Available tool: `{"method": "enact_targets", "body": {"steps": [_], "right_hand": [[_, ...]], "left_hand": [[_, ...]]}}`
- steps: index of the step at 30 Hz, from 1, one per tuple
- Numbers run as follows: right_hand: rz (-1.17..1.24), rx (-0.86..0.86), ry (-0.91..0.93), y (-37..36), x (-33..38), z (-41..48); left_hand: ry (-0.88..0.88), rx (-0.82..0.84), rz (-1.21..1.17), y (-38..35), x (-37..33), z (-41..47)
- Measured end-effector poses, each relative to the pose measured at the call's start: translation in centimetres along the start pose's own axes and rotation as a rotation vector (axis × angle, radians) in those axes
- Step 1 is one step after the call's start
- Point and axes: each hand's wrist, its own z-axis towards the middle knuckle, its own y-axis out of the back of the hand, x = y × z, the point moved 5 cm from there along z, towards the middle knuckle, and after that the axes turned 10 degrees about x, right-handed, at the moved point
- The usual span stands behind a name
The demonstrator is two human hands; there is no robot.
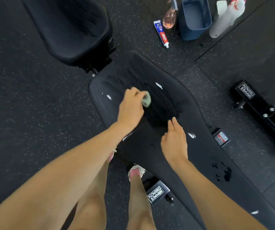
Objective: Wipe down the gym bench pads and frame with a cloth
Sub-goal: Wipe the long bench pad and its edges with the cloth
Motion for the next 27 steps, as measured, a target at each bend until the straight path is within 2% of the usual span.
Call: {"method": "enact_targets", "body": {"steps": [3, 9, 12, 15, 17, 19, 21, 23, 25, 27], "right_hand": [[0.019, 0.027, 0.006, -0.3, 0.6, -0.1], [0.014, 0.083, -0.003, -0.8, 0.8, -0.6], [-0.004, 0.094, -0.022, -0.7, 0.7, -0.5], [0.019, 0.107, -0.034, -0.5, 0.7, -0.2], [0.021, 0.113, -0.042, -0.6, 0.8, -0.1], [0.005, 0.111, -0.047, -0.8, 0.9, -0.1], [-0.001, 0.101, -0.051, -1.0, 1.1, -0.3], [0.009, 0.109, -0.054, -1.5, 1.3, -0.5], [0.022, 0.117, -0.054, -1.9, 1.4, -0.7], [0.007, 0.126, -0.051, -2.1, 1.5, -0.7]], "left_hand": [[0.182, -0.053, 0.002, 1.6, 3.4, 1.2], [0.086, 0.007, 0.003, -2.2, 1.3, -2.0], [-0.015, 0.111, 0.015, -4.6, -0.5, -4.7], [-0.137, 0.316, 0.014, -6.3, -2.3, -6.6], [-0.157, 0.413, -0.061, -5.8, -2.1, -6.5], [-0.146, 0.358, -0.096, -3.6, -1.2, -5.6], [-0.095, 0.157, -0.075, -0.8, 0.8, -3.9], [0.041, -0.018, -0.025, 1.5, 3.5, -2.3], [0.138, -0.057, 0.012, 2.1, 5.2, -1.2], [0.152, -0.069, 0.016, 1.3, 5.4, -1.2]]}}
